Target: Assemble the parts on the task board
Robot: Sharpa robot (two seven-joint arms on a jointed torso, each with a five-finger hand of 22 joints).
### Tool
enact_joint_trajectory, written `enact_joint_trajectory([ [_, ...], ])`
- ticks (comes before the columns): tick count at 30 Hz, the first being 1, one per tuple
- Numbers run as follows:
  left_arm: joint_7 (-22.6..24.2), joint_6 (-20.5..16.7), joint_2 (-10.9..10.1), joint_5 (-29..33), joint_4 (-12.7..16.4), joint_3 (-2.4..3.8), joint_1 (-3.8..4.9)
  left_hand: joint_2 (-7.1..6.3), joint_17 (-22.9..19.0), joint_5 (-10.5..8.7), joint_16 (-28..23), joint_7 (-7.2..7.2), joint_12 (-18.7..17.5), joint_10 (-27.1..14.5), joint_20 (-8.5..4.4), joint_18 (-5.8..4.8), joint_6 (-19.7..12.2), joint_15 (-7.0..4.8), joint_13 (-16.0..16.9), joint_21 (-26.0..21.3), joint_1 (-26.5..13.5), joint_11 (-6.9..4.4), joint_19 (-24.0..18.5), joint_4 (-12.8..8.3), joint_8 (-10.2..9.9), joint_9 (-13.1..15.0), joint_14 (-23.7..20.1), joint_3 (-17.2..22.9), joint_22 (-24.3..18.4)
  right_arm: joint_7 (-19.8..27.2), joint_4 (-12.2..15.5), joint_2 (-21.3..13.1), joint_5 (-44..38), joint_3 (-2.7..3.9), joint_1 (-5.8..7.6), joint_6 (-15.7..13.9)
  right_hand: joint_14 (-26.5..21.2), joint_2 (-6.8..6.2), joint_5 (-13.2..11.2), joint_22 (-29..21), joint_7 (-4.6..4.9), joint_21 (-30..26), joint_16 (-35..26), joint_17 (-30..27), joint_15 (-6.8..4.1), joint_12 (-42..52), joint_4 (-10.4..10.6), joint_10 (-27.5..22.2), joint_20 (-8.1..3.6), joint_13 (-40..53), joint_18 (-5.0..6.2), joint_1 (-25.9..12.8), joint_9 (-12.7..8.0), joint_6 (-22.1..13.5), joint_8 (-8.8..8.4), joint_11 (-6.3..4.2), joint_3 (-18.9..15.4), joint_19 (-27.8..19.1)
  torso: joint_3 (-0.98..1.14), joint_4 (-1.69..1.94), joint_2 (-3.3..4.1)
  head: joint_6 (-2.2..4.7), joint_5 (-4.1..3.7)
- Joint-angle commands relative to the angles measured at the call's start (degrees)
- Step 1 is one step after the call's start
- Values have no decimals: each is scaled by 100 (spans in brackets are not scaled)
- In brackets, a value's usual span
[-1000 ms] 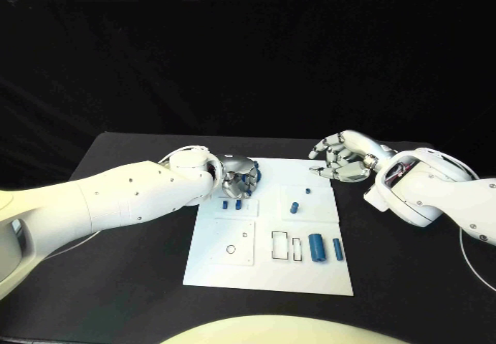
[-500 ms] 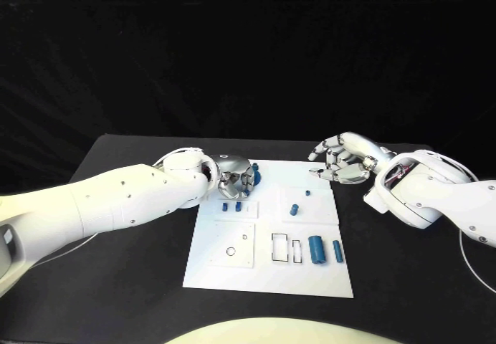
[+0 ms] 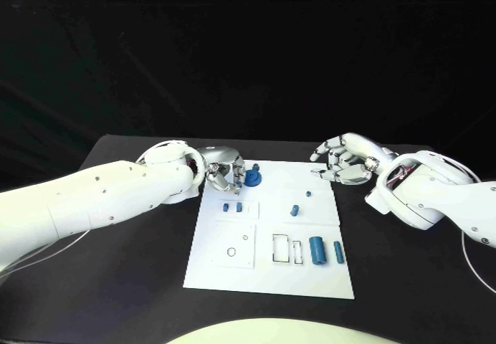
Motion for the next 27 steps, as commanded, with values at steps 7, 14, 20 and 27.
enact_joint_trajectory([
  [7,-145,274,-60,206,-49,-15,-3,-2,-7,-21,35,-2,-27,42,9,-47,28,-8,-8,26,-53,-16,46,-29,-35,-7,41,-18,11,45,-11,7,-17,0,-4,56,89,-19,35,-5,4,-14,-12,-5,-37,2,3,-1,-8,6,78,-40,-9,-40,26,-3,35,-38,-4,-9,9,-8,25],
  [14,-129,313,-6,208,-120,-44,-36,-7,-8,-23,35,-3,-36,47,10,-48,32,-8,-11,26,-61,-16,46,-28,-41,-10,42,-22,11,46,-9,12,-17,0,-5,54,89,-19,35,-5,4,-14,-12,-5,-37,2,3,-1,-8,6,78,-40,-9,-40,26,-3,35,-38,-7,-16,13,-22,38],
  [20,-114,318,34,207,-155,-51,-58,-7,-8,-23,35,-3,-36,47,10,-48,32,-8,-11,26,-61,-16,46,-28,-41,-10,42,-22,11,45,-6,14,-17,0,-5,54,89,-19,35,-5,4,-14,-12,-5,-37,2,3,-1,-8,6,78,-40,-9,-40,26,-3,35,-38,-1,-17,9,-27,40],
  [27,-85,316,57,207,-174,-55,-78,-7,-8,-23,35,-3,-36,47,10,-48,32,-8,-11,26,-61,-16,46,-28,-41,-10,42,-22,11,44,-4,16,-17,0,-5,53,89,-19,35,-5,4,-14,-12,-5,-37,2,3,-1,-8,6,78,-40,-9,-40,26,-3,35,-38,-5,-13,8,-40,29],
])
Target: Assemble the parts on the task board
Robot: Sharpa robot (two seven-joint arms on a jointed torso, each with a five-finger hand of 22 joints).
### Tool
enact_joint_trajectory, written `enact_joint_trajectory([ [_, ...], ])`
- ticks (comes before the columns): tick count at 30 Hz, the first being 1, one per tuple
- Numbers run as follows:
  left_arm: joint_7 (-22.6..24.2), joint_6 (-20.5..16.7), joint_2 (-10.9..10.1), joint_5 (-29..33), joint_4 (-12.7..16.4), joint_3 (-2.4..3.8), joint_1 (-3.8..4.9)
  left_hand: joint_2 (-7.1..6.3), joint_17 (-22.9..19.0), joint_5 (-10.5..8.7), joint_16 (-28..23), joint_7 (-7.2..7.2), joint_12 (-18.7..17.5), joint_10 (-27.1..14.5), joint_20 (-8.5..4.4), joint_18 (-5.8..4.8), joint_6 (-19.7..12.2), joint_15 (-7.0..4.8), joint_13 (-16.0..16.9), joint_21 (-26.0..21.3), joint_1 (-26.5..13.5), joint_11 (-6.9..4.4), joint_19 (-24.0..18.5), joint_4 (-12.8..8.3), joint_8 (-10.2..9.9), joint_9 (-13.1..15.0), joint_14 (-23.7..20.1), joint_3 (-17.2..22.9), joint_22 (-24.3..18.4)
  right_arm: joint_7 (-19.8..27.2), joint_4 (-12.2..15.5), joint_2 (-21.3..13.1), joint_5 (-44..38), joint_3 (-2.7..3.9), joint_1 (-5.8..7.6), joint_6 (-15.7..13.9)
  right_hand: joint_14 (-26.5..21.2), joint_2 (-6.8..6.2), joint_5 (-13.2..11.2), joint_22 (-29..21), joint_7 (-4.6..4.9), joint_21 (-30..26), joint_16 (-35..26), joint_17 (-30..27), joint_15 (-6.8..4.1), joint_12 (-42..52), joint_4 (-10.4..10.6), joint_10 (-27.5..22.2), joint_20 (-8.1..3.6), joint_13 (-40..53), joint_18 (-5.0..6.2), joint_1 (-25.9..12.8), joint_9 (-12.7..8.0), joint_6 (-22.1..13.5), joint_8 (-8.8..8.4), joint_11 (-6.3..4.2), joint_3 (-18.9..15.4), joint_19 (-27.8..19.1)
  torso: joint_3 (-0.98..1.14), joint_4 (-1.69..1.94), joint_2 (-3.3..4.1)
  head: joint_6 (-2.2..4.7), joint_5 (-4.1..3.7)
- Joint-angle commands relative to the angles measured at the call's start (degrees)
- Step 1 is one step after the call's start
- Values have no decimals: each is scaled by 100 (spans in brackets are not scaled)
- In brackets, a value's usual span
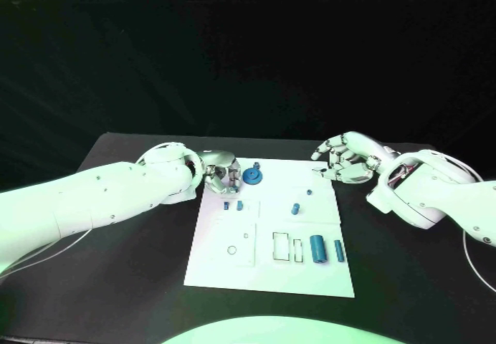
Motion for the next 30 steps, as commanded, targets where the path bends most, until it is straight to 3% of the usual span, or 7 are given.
enact_joint_trajectory([
  [1,43,85,23,41,3,1,-9,-7,-8,-23,36,-3,-35,26,10,-48,33,-8,-5,27,-61,4,47,-15,-20,-8,43,-8,2,46,6,5,-19,0,-3,50,89,-19,35,-5,4,-14,-12,-6,-37,2,3,-1,-9,6,78,-40,-9,-40,27,-4,35,-38,-1,5,-3,-1,-6],
  [30,21,272,173,14,-192,-23,-101,-1,-9,-38,37,-6,-59,46,10,-53,50,-11,-14,39,-67,0,62,-22,-37,-16,46,-8,25,47,10,7,-19,0,-3,50,91,-22,37,-26,1,-52,-32,-19,-41,-3,0,6,-12,-8,81,-41,-14,-34,40,-7,45,-36,-3,6,-1,-23,-28],
])
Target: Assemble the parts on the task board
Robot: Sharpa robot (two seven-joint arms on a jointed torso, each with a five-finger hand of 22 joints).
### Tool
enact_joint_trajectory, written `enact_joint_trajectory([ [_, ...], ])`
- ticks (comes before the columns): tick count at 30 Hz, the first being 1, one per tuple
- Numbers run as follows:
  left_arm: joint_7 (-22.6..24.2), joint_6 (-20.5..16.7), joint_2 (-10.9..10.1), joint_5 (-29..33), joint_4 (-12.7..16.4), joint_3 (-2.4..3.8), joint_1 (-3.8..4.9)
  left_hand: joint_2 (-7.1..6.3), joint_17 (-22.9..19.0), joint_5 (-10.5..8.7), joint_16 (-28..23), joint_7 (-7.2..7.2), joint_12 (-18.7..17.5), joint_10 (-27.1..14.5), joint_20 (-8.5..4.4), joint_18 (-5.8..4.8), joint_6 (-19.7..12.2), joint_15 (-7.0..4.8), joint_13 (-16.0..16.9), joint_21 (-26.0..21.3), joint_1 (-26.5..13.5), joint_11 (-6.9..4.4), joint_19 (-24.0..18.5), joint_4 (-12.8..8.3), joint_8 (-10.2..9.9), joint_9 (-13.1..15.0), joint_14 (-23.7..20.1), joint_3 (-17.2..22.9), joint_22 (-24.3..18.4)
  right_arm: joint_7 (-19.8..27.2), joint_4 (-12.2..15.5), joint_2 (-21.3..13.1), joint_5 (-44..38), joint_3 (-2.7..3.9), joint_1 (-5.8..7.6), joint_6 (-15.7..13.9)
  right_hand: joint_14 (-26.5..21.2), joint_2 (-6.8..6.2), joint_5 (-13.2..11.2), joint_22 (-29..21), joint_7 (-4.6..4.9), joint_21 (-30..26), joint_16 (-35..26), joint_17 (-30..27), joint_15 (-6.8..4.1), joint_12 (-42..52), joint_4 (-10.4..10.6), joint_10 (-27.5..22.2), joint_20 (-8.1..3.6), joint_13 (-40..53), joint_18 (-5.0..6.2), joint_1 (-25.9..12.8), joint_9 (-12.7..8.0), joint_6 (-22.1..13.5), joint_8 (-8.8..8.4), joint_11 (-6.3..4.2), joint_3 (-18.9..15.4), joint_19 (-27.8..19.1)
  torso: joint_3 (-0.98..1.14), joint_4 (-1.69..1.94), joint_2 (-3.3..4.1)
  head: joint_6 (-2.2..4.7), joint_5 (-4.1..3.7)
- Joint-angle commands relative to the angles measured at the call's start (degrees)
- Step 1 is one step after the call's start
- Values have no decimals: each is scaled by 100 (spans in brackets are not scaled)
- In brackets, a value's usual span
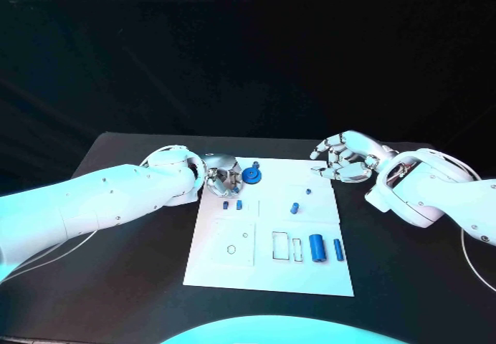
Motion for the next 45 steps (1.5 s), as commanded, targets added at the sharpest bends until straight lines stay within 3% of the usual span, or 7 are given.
enact_joint_trajectory([
  [1,-3,198,8,-13,-7,-10,-20,0,-2,-38,37,-6,-31,46,-10,-54,52,-11,-10,39,-67,0,42,-22,-36,-8,46,-8,9,47,8,0,-19,1,-3,50,91,-22,37,-5,2,-20,-32,-5,-41,-3,0,6,-12,-8,81,-41,-5,-34,40,-7,46,-36,2,2,-2,-7,-2],
  [21,6,179,5,-35,-28,-10,-23,18,1,-48,41,-5,-67,71,-13,-58,71,-17,-21,55,-42,-2,56,-59,-65,-20,52,5,35,49,-3,1,-19,1,-3,51,92,-26,38,-13,1,-34,-42,-11,-42,-12,0,3,-14,-21,81,-43,-9,-36,44,-8,50,-31,-1,1,-4,1,0],
  [28,27,128,-1,-14,-36,-10,-23,3,-13,-51,47,42,-160,115,-2,-61,-114,6,-48,64,-74,27,54,-95,-292,-114,53,16,52,51,-8,0,-19,1,-3,51,92,-26,38,-13,1,-34,-42,-11,-42,-12,0,3,-14,-21,81,-43,-9,-36,44,-8,50,-31,3,2,-4,9,4],
  [45,11,107,-5,14,-51,-10,-24,-7,-42,-51,39,64,-190,131,7,-60,-179,17,-54,62,-95,40,47,-100,-378,-149,43,16,49,69,-12,-2,-18,1,-4,7,95,-29,38,-18,1,-43,-45,-9,-43,-13,0,4,-15,-25,81,-46,-12,-39,46,-8,52,-28,2,-1,-3,5,5],
])
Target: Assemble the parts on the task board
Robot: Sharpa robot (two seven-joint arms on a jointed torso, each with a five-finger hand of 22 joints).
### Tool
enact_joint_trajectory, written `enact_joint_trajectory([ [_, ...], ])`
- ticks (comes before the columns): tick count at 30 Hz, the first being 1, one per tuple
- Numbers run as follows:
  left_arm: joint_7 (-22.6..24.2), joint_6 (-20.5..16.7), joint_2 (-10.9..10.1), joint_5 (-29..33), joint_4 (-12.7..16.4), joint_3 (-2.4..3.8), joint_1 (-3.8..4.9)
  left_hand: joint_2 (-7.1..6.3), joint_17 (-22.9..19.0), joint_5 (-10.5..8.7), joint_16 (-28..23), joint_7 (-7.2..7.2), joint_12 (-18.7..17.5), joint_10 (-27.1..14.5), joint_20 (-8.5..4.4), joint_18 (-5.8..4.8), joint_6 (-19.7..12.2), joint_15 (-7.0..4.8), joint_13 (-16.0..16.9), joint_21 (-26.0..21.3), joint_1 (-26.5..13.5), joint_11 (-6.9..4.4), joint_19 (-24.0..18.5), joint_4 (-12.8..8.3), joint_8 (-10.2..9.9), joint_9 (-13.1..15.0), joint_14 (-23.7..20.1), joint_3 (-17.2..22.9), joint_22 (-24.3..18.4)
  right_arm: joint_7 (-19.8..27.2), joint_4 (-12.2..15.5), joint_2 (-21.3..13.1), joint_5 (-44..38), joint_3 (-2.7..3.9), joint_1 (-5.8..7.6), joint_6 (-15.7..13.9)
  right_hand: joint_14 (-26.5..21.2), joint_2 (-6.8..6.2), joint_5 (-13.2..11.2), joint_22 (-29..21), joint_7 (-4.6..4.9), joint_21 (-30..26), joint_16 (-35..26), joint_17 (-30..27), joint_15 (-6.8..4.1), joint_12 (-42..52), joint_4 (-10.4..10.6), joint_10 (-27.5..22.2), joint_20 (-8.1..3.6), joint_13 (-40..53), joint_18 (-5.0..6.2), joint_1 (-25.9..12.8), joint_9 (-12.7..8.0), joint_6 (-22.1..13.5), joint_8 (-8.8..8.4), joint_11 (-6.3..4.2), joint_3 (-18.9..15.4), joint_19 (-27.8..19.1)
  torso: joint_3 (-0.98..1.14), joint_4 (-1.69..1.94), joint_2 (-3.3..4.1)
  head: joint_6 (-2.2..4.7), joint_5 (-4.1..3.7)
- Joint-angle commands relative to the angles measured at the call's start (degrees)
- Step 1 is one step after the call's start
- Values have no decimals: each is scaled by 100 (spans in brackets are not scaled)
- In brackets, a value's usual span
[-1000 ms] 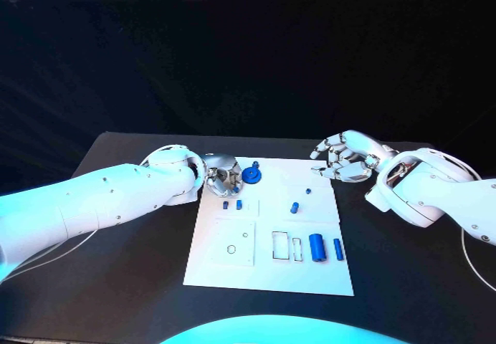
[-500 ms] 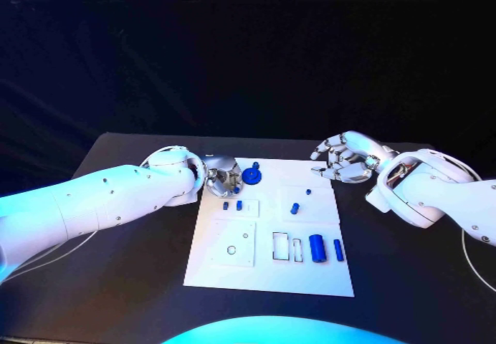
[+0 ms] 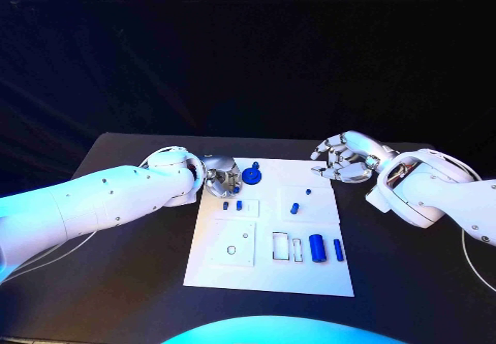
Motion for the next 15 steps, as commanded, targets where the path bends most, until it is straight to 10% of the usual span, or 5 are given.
enact_joint_trajectory([
  [1,14,46,2,15,4,-1,-5,1,-5,-30,16,-18,-36,48,27,-60,-35,17,-6,17,-42,-1,27,-28,-19,-5,3,7,3,67,1,1,-19,1,-2,9,95,-29,38,-5,0,-21,-23,-4,-43,-13,1,4,-15,-9,81,-46,-9,-39,23,-8,20,-28,-1,0,1,1,-1],
  [15,61,-73,-18,31,32,0,-11,-17,-12,-35,25,-8,-67,102,38,-63,-186,18,-4,30,-45,-9,40,-62,-174,-64,5,10,29,64,1,-3,-18,1,-3,8,95,-29,38,-5,0,-21,-23,-4,-43,-13,1,4,-15,-9,81,-46,-9,-39,23,-8,20,-28,-4,0,3,16,3],
])
